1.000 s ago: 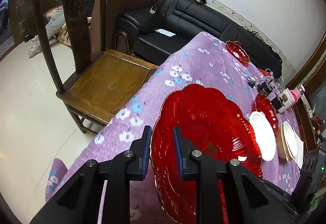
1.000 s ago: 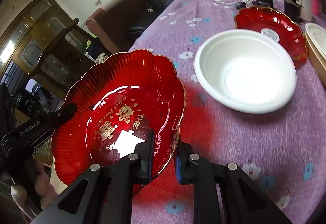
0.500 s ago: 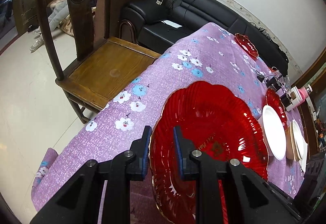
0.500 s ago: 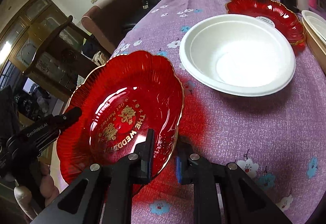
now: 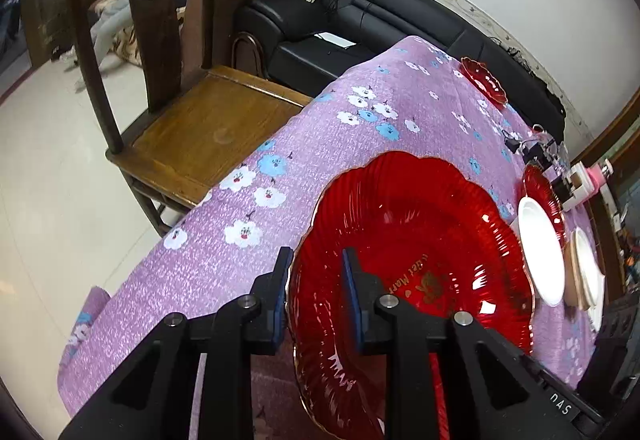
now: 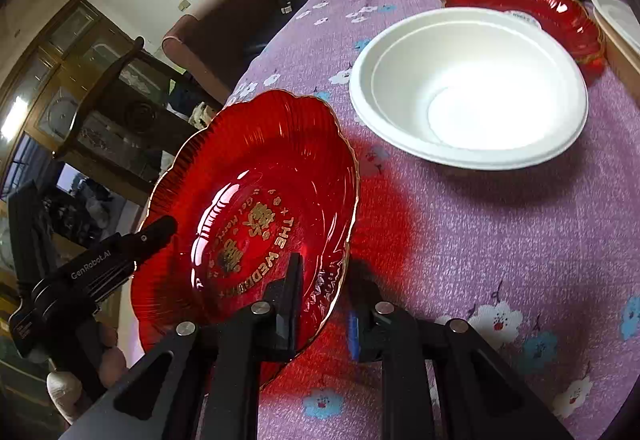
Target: Organize plates and bowls
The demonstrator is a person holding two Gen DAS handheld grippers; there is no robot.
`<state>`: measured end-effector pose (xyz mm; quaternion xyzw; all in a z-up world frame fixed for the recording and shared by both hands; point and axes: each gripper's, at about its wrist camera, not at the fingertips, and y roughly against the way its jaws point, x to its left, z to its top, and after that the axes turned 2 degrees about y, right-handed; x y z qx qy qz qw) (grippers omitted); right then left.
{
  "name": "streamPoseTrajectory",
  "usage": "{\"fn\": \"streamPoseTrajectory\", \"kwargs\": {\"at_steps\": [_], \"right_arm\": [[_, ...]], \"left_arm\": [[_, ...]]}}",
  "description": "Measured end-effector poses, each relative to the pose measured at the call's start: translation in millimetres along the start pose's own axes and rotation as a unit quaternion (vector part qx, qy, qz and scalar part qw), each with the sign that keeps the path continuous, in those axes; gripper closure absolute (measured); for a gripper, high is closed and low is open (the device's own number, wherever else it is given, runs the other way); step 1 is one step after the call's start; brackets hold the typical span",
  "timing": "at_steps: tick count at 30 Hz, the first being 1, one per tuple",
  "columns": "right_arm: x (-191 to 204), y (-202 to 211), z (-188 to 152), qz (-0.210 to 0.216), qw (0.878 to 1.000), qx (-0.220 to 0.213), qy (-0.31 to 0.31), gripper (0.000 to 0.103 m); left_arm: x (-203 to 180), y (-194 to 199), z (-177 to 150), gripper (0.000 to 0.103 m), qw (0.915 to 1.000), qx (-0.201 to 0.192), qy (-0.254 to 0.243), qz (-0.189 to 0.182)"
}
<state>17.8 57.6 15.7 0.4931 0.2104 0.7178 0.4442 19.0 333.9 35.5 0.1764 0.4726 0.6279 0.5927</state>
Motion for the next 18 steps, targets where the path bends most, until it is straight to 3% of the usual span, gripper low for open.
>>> {"fn": "streamPoseTrajectory", "kwargs": {"at_steps": [2,4,7,11,15,18], "right_arm": [[-2.0,4.4,-0.9,0.009,1.0,-0.002,-0.006,0.077],[-3.1,12.8,-2.9,0.011,1.0,-0.012,-0.005,0.066],[-5.1,29.7,-7.2,0.011,0.999,-0.03,0.0,0.055],[-16.3,59.9,-16.9,0.016,0.999,-0.048,0.006,0.055],[-37.9,96.0,-26.6,0.0,0.998,-0.067,0.005,0.054],[-65.3,127.8,-32.2,-0.037,0.996,-0.086,0.005,0.054]], "left_arm": [[6.0,5.4,-0.3,0.057,0.9997,-0.003,0.019,-0.016],[10.3,13.8,-1.6,0.047,0.9992,-0.017,0.03,-0.019],[11.5,31.2,-4.3,0.042,0.9985,-0.04,0.034,-0.016],[-0.9,56.2,-10.8,0.034,0.9973,-0.069,0.018,-0.019],[-38.4,78.2,-28.3,0.028,0.9945,-0.092,-0.038,-0.032],[-77.5,88.0,-49.1,0.025,0.9897,-0.091,-0.096,-0.054]]}}
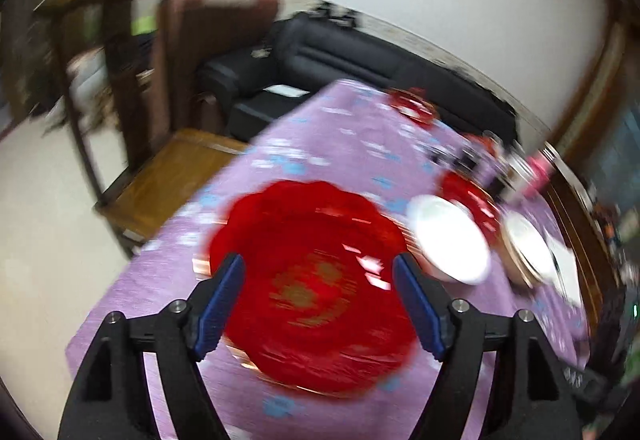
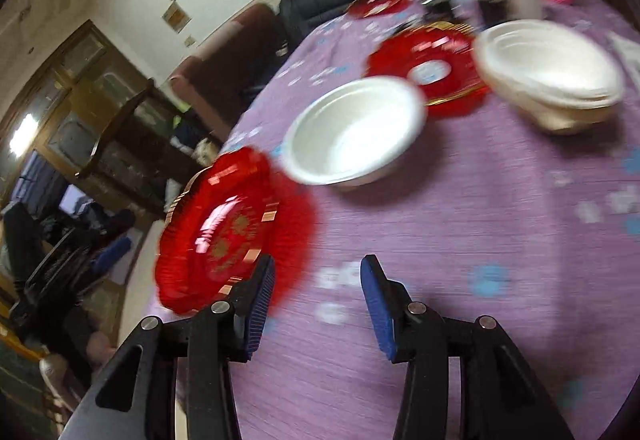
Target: Organize plates and bowls
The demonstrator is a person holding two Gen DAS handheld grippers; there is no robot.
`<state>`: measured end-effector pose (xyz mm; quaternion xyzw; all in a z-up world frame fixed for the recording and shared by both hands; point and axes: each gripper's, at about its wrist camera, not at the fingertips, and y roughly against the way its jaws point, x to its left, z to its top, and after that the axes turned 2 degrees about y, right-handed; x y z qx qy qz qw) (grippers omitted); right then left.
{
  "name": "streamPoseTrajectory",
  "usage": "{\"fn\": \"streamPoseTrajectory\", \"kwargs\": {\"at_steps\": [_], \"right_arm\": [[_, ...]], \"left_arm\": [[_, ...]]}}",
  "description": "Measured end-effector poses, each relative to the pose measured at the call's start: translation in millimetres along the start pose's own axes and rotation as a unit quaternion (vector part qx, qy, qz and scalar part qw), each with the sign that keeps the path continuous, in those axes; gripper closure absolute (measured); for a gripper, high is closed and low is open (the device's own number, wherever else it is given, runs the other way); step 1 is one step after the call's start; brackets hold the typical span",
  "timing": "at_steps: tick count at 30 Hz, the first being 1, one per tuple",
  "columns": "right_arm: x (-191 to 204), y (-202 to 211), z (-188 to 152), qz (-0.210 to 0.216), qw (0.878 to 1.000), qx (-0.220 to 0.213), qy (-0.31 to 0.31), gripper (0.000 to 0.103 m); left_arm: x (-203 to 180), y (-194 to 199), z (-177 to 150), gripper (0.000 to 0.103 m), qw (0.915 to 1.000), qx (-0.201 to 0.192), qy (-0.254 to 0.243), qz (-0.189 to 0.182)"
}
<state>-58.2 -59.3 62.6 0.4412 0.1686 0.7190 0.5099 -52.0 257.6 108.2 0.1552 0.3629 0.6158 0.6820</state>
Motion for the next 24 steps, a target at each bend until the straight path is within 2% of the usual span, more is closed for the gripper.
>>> {"fn": "streamPoseTrajectory", "kwargs": {"at_steps": [1,4,7,10,15,21,24], "right_arm": [[-9.3,8.5,0.0,-0.014,1.0,-0.005,0.001,0.053],[-38.1,32.8,-0.9,-0.069,0.997,-0.023,0.007,0.052],[-66.6,46.6,-3.6,-0.088,0.996,-0.026,-0.016,0.052],[-85.8,53.4,-6.5,-0.08,0.996,-0.024,-0.039,0.052],[-94.8,51.8,-3.8,-0.062,0.996,-0.023,-0.052,0.052],[-85.2,26.9,19.1,-0.027,0.997,-0.015,-0.068,0.052],[-80.4,6.9,35.9,-0.005,0.996,-0.008,-0.087,0.052]], "left_arm": [[-15.1,0.1,-3.6,0.022,0.9998,0.004,-0.017,-0.012],[-57.0,-4.0,-19.6,0.021,0.9973,0.025,-0.055,-0.042],[-91.2,-16.3,-34.4,0.021,0.9928,0.058,-0.079,-0.07],[-111.2,-26.2,-40.5,0.021,0.9898,0.08,-0.085,-0.081],[-119.0,-31.0,-30.5,0.021,0.9911,0.08,-0.087,-0.061],[-111.4,-53.7,11.4,0.021,0.9929,0.086,-0.073,-0.036],[-109.6,-79.1,34.5,0.021,0.991,0.112,-0.059,-0.043]]}}
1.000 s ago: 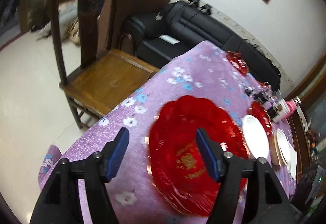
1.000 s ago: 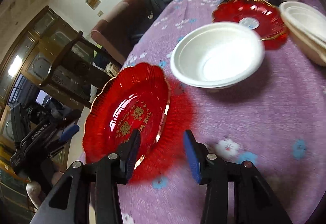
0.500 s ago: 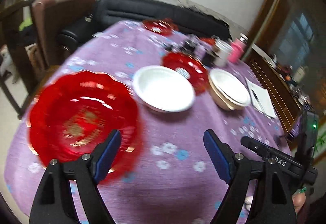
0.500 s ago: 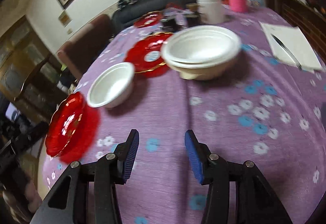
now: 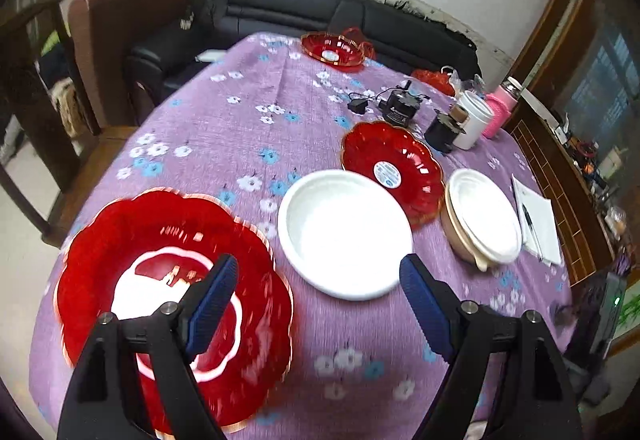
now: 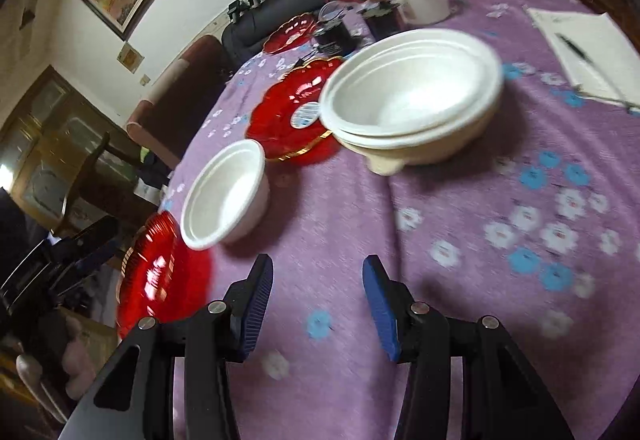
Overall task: Organize plates and bowls
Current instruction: 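Move both grippers to the rim of the large white bowl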
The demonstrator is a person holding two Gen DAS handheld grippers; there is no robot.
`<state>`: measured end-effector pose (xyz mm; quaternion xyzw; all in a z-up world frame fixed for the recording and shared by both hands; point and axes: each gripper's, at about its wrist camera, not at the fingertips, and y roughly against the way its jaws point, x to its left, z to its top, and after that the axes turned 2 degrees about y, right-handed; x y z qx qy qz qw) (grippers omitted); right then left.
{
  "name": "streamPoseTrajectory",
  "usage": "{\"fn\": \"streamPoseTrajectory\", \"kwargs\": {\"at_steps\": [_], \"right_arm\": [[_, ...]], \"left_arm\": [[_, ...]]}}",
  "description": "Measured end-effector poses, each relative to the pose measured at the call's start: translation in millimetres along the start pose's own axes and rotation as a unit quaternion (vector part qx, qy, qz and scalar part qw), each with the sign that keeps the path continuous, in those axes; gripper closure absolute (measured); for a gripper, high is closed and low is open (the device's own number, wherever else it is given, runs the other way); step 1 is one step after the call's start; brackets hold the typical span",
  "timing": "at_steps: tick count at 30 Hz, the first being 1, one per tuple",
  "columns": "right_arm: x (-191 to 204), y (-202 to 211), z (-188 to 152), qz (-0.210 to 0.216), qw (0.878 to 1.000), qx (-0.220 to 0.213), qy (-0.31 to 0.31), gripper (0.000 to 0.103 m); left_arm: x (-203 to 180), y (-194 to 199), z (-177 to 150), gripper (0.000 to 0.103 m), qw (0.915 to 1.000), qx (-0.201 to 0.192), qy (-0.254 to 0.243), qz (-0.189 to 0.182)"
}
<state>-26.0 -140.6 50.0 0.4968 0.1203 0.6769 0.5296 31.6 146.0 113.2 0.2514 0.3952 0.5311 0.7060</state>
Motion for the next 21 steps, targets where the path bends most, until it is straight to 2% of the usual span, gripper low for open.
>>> {"fn": "streamPoseTrajectory", "kwargs": {"at_steps": [2,7,12,13,17,19,21], "right_arm": [[8.2,-16.1,11.1,0.012,1.0,0.006,-0.01,0.052],[32.9,-60.7,32.4,0.019,1.0,0.019,-0.016,0.052],[37.4,-90.0,39.3,0.014,0.999,0.026,-0.019,0.051],[36.9,-93.8,39.4,0.013,0.999,0.027,-0.016,0.051],[33.7,-100.7,39.2,0.007,1.0,0.028,-0.003,0.051],[32.1,-101.0,38.7,0.011,1.0,0.028,-0.003,0.053],[32.9,-101.6,36.1,0.015,0.999,0.029,0.003,0.057]], "left_arm": [[3.1,-21.0,21.1,0.021,0.9995,0.028,0.01,-0.009],[6.9,-69.2,50.7,0.021,0.9967,0.077,0.026,-0.004],[5.5,-101.8,60.5,0.021,0.9953,0.093,0.012,0.023],[5.8,-107.4,61.0,0.024,0.9947,0.1,0.011,0.023],[3.2,-128.0,61.1,0.049,0.9909,0.132,-0.007,0.026],[-0.7,-136.3,58.6,0.054,0.9889,0.143,-0.022,0.034],[-6.4,-143.2,55.6,0.056,0.9866,0.148,-0.04,0.055]]}}
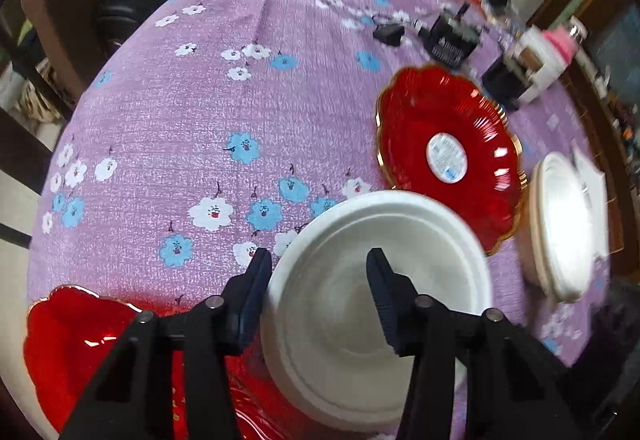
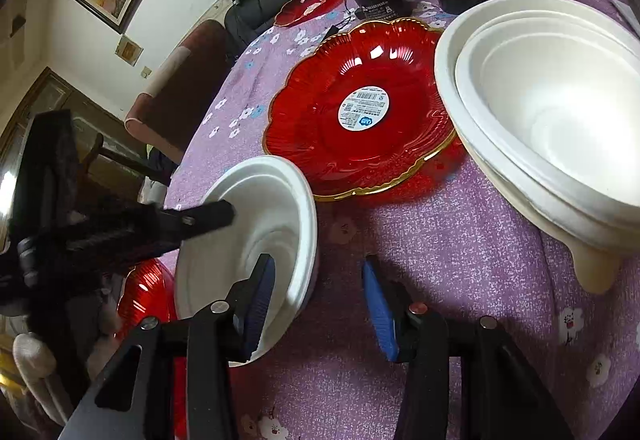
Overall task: Organize plates and bowls
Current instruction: 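Move both grippers to the rim of the large white bowl, then close both grippers on the white bowl rim and lift it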
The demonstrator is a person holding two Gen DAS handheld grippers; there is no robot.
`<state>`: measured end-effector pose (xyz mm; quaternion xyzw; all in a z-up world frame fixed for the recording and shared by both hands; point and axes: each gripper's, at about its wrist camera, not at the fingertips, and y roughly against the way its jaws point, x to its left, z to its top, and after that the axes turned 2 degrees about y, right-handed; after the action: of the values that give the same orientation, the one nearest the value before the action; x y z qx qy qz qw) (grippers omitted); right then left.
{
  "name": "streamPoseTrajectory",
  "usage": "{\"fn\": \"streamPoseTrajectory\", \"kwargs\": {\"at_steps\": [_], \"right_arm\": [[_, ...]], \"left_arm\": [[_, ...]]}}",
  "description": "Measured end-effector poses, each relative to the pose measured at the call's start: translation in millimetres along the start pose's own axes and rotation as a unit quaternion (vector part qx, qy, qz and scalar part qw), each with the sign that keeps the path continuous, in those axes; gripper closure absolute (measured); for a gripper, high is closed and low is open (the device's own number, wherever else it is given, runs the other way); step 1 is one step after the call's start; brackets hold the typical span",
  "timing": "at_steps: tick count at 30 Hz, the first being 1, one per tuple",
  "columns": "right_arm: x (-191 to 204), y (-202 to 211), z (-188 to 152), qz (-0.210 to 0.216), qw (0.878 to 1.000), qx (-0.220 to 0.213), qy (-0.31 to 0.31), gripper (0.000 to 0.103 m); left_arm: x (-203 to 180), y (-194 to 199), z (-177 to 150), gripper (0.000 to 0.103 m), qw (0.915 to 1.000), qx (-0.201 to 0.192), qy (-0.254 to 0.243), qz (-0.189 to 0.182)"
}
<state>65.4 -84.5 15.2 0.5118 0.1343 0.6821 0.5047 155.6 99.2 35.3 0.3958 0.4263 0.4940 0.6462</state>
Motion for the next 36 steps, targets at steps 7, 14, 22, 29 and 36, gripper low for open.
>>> {"fn": "streamPoseTrajectory", "kwargs": {"at_steps": [7,14,22,29,36], "right_arm": [[9.7,-1.3,-2.5,0.007,1.0,-0.001,0.021,0.078],[5.5,10.7,-0.5,-0.002,0.999,-0.03,0.019,0.083],[18.5,38.7,-0.4,0.004,0.996,-0.079,0.037,0.087],[55.7,65.2,-19.0,0.014,0.992,-0.102,0.076,0.087],[103.2,73.6,-47.2,0.031,0.989,-0.084,0.116,0.087]], "left_arm": [[-7.9,-3.7,-1.8,0.073,0.9983,-0.006,-0.027,0.051],[-12.2,15.4,-6.7,0.079,0.9983,-0.027,-0.026,0.045],[-16.8,60.4,-22.9,0.08,0.9968,-0.068,-0.019,0.038],[3.7,101.7,-49.5,0.08,0.9947,-0.1,0.008,0.021],[43.8,140.9,-83.9,0.08,0.9895,-0.138,0.042,0.01]]}}
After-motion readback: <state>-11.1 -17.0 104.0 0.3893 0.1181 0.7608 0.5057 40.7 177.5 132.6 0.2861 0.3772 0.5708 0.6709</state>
